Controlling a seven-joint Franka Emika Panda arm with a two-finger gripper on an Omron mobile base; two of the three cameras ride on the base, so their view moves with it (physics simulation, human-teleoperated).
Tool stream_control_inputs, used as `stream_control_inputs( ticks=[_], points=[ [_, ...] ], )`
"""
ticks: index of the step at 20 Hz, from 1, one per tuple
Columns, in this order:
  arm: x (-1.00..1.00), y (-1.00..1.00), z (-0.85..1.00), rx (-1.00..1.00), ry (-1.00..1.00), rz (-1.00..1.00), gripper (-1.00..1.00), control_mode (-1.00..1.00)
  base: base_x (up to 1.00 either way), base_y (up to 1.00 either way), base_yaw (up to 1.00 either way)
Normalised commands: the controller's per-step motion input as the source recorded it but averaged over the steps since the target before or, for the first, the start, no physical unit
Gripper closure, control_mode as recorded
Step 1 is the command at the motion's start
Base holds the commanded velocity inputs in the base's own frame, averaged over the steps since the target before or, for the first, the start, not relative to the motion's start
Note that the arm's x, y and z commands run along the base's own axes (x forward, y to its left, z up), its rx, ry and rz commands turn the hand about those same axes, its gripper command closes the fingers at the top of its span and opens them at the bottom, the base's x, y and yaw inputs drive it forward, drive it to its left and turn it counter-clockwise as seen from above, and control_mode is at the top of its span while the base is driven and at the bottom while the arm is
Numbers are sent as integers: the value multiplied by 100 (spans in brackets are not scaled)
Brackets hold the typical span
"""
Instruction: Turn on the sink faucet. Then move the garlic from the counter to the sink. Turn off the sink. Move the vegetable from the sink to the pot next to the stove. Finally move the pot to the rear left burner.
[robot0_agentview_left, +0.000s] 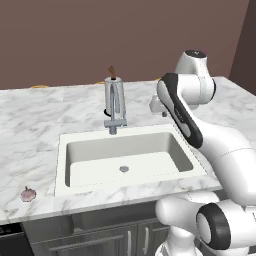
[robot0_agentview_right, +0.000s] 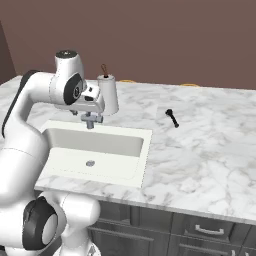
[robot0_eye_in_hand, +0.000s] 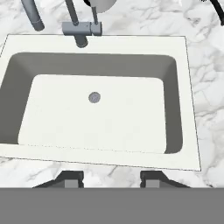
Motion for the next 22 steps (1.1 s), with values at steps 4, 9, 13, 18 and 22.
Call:
stream_control_inputs(
  ticks=[4,9,13,18,22],
  points=[
    [26,-1,-4,0,2,0,-100,-100,0,0,0],
    [4,-3,-28,3,-24,10,-100,-100,0,0,0],
    [0,-7,-24,9,-28,21,-100,-100,0,0,0],
    [25,0,-6,5,-5,16,-100,-100,0,0,0],
    [41,0,-1,5,0,11,-100,-100,0,0,0]
  ],
)
